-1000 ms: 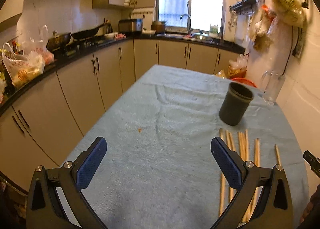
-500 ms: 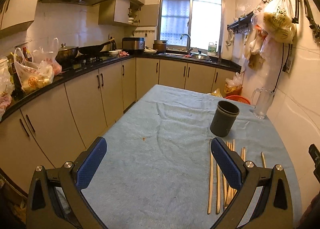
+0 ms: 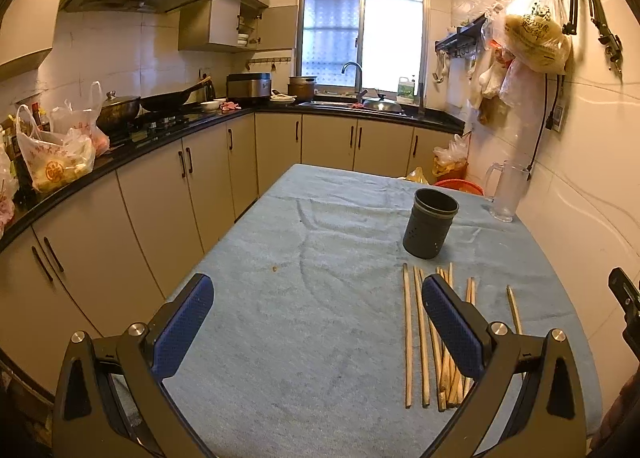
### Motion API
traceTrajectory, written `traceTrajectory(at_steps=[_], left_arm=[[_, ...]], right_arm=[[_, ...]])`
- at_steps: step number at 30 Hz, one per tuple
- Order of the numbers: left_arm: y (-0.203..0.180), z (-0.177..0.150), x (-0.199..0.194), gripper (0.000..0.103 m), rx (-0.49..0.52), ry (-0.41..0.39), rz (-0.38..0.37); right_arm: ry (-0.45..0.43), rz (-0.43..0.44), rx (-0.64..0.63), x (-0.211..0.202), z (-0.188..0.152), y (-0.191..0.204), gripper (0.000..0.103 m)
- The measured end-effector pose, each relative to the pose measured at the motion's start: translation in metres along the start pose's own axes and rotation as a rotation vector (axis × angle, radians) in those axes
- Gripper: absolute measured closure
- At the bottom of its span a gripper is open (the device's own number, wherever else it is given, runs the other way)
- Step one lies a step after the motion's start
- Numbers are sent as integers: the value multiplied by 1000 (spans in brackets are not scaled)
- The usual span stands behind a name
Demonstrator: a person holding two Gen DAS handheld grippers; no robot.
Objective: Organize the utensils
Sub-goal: 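Move both tools over the loose wooden chopsticks beside the holder cup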
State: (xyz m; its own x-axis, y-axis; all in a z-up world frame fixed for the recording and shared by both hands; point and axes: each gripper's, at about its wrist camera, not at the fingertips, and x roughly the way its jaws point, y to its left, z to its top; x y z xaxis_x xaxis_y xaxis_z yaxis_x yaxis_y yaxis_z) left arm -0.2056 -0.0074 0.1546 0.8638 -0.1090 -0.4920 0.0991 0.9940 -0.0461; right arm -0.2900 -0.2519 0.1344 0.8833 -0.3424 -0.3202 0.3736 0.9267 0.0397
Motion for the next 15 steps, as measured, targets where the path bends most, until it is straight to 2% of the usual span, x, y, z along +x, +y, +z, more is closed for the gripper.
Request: traceTrajectory(at_steps=[15], left_arm=[[5,-4,16,0,-12,51,-20]], right_arm=[[38,7,5,8,-4,6,0]])
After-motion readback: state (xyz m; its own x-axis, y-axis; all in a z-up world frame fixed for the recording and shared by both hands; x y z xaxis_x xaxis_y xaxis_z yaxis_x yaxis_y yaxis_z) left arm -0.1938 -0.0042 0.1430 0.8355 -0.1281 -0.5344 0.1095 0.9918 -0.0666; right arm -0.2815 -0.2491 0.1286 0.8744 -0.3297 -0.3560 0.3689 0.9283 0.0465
